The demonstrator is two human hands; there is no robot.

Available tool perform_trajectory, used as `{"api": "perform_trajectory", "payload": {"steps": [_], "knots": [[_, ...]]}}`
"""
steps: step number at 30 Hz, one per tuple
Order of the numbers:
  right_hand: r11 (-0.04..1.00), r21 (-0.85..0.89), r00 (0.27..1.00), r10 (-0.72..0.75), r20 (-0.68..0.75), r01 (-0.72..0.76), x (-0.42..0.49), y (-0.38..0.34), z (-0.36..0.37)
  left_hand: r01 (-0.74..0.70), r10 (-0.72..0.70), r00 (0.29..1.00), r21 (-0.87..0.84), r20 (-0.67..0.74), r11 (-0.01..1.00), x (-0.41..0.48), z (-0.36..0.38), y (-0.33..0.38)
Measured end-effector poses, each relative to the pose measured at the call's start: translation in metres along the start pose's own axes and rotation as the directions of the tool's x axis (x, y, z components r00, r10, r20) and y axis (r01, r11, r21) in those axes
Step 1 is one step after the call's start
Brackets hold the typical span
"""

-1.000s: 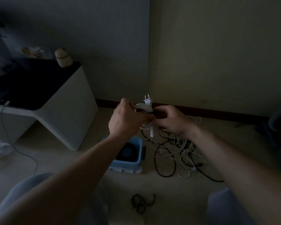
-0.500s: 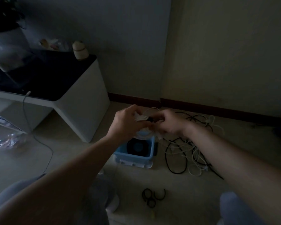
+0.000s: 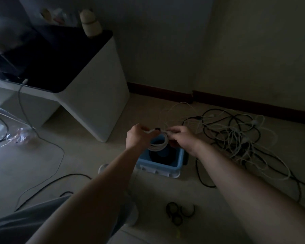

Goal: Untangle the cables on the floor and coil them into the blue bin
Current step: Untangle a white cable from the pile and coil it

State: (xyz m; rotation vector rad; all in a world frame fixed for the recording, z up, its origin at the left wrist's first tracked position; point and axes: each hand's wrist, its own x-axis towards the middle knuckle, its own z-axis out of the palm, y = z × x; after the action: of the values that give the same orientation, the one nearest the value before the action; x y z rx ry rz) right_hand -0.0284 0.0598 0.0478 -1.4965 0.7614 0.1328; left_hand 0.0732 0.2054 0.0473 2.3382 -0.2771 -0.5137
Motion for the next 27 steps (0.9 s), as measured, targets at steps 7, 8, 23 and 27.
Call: {"api": "perform_trajectory", "payload": {"steps": [7,8,23,27], "knots": [[0.99,-0.002,0.989,0.14,-0.05,-0.14,0.066,0.064,0.005,0.062,-0.072,0.991,0.092,0.11,0.994,0.042,0.06,-0.043],[0.988,-0.034,0.987,0.151,-0.054,-0.153,0.072,0.07,0.005,0.065,-0.078,0.99,0.103,0.121,0.993,0.045,0.066,-0.047],[0.837,-0.546,0.999,0.041,-0.019,-0.044,0.082,0.089,-0.006,-0.035,-0.1,0.955,0.442,0.278,0.896,0.041,0.097,-0.071],[0.872,-0.485,0.997,0.033,-0.07,-0.063,0.064,0.093,-0.019,-0.051,-0.046,0.977,0.442,0.207,0.895,0.024,0.091,-0.062]]}}
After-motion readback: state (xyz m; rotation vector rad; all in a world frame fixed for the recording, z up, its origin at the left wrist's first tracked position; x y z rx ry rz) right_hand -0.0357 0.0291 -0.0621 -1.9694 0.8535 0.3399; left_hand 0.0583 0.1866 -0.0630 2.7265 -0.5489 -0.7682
